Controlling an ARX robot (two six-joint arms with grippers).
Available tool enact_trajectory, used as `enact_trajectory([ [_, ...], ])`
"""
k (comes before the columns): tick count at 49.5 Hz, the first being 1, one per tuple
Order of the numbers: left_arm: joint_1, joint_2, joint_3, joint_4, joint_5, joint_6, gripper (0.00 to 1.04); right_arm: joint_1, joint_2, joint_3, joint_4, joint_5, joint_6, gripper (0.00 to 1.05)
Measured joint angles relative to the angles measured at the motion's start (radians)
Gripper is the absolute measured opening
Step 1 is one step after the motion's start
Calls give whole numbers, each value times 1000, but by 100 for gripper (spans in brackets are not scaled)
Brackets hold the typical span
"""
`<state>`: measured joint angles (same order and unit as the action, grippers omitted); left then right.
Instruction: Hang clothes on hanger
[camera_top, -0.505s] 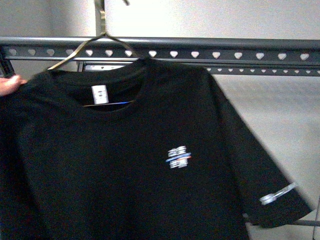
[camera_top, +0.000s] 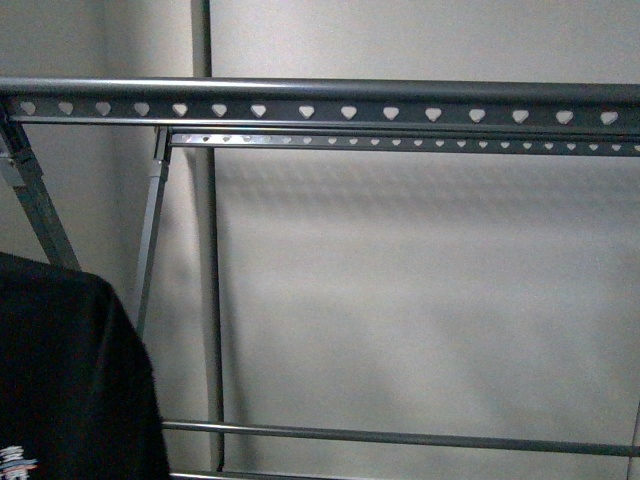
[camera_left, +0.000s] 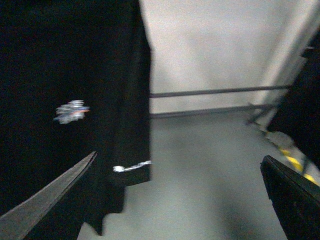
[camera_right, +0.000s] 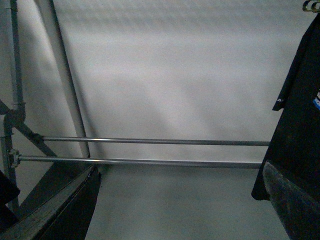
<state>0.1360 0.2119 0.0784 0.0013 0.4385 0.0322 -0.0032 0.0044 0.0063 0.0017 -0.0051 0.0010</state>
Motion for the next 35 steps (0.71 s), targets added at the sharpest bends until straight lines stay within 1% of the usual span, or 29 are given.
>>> enact_trajectory([
  [1, 13, 48, 14, 34, 21, -13, 98, 0, 0, 0, 0, 1, 0, 97],
  [2, 34, 126, 47, 87, 27, -50, 98, 0, 0, 0, 0, 2, 0, 97],
  [3, 41, 156, 62, 106, 20, -58, 98, 0, 0, 0, 0, 2, 0, 97],
  [5, 64, 272, 129, 155, -19, -124, 98, 0, 0, 0, 0, 2, 0, 97],
  [6, 69, 300, 148, 159, -33, -132, 98, 0, 0, 0, 0, 2, 0, 97],
  [8, 90, 420, 230, 161, -80, -209, 98, 0, 0, 0, 0, 2, 0, 97],
  [10, 108, 504, 282, 175, -77, -255, 98, 0, 0, 0, 0, 2, 0, 97],
  [11, 118, 559, 309, 204, -68, -304, 98, 0, 0, 0, 0, 3, 0, 97],
  [12, 119, 583, 319, 221, -72, -313, 98, 0, 0, 0, 0, 3, 0, 97],
  [14, 122, 679, 359, 295, -108, -370, 98, 0, 0, 0, 0, 3, 0, 97],
  [16, 119, 743, 389, 323, -120, -401, 98, 0, 0, 0, 0, 3, 0, 97],
  [23, 103, 939, 521, 325, -148, -515, 98, 0, 0, 0, 0, 3, 0, 97],
  [30, 91, 1104, 678, 327, -228, -604, 98, 0, 0, 0, 0, 3, 0, 97],
  [35, 89, 1199, 780, 310, -333, -663, 98, 0, 0, 0, 0, 3, 0, 97],
])
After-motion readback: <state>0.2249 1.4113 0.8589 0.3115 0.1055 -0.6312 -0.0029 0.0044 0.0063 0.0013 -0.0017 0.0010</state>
